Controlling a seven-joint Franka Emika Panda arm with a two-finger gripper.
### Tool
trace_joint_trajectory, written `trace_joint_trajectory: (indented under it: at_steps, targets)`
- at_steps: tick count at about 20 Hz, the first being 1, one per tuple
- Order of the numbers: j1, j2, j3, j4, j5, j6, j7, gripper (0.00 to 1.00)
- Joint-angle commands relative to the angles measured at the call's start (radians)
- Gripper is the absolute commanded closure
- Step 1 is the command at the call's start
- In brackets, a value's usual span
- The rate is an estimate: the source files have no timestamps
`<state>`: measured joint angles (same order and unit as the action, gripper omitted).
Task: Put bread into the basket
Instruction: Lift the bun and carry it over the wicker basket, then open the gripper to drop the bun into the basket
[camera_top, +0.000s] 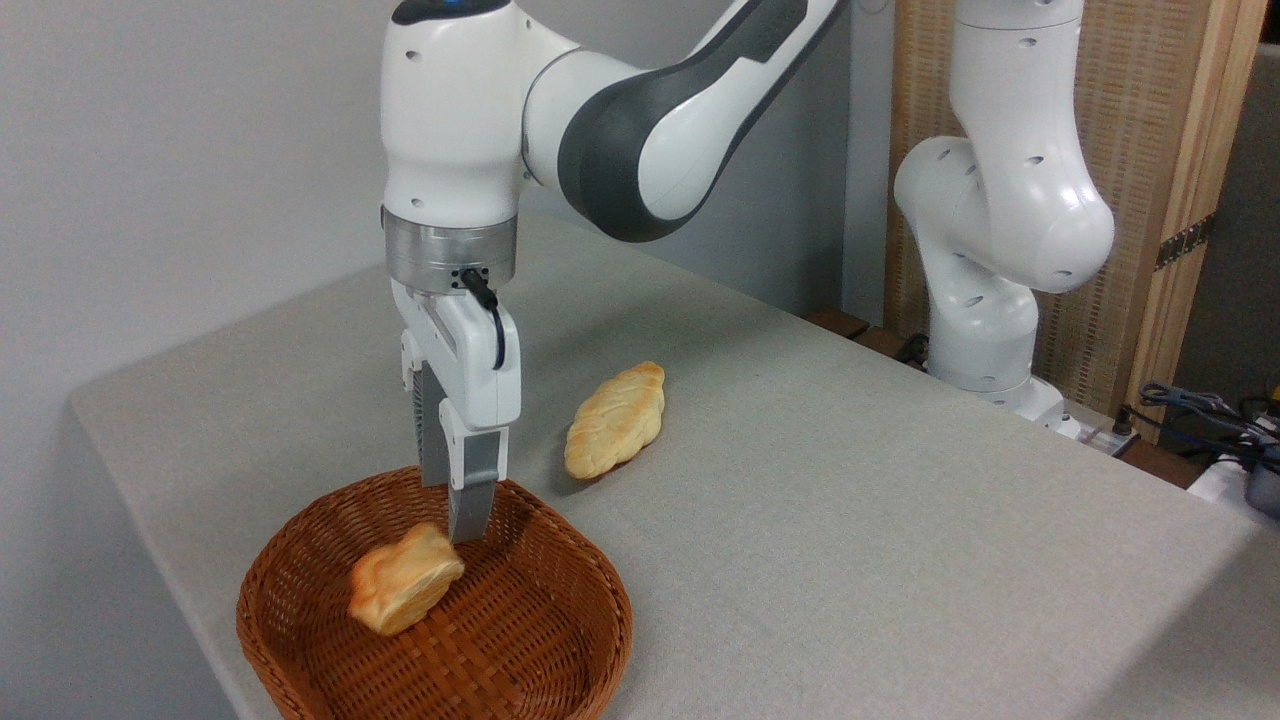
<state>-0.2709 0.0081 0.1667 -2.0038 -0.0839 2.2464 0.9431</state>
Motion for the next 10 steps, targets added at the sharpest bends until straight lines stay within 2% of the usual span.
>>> trace_joint_trajectory:
  at_steps: [1, 4, 6, 8, 10]
  targets:
    - [-0.004, 0.004, -0.004, 0.007, -0.020, 0.015, 0.010, 0.00]
    - [-0.004, -0.025, -0.006, 0.008, -0.019, 0.004, -0.024, 0.00]
    - [-0.004, -0.054, -0.013, 0.008, -0.010, -0.019, -0.101, 0.00]
    - [-0.004, -0.083, -0.019, 0.010, -0.008, -0.080, -0.147, 0.00]
    - [-0.004, -0.118, -0.019, 0.046, -0.007, -0.196, -0.205, 0.00]
